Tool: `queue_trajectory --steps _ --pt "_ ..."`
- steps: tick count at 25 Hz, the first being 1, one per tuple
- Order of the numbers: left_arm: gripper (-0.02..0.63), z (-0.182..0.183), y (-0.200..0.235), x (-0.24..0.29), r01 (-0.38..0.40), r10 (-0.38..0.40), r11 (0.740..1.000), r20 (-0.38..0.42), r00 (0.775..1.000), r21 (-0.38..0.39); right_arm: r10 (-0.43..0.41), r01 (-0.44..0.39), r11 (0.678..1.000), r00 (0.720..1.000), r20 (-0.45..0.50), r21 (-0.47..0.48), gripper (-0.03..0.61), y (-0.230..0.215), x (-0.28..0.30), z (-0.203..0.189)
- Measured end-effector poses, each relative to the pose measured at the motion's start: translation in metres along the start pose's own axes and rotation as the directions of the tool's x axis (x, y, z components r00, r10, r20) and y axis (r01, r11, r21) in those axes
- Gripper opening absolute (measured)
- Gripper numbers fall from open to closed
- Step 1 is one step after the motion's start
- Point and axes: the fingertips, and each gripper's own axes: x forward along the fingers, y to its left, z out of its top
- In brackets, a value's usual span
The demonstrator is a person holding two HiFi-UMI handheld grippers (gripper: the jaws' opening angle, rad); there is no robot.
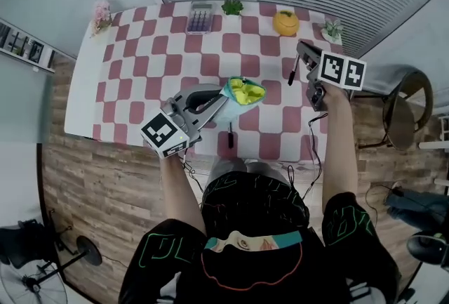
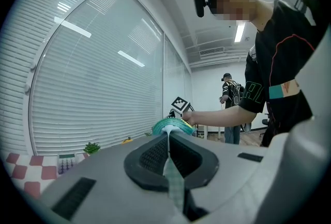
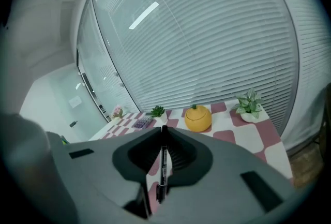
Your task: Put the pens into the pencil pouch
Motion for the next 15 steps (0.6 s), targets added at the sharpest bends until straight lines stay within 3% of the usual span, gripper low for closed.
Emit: queue_trajectory --steps 6,15 --pt "0.0 0.007 -0.005 0.008 0.014 -0.014 1.0 0.0 1.0 0.013 0.061 -0.06 0.998 0.983 0.172 -0.009 0.04 0.021 -0.036 0.027" --pt "0.0 0.017 -0.011 0.029 0.057 -0.056 0.997 -0.023 0.998 0.044 0.146 -0.166 0.986 0.911 0.386 0.018 0.04 0.046 -0.094 0.053"
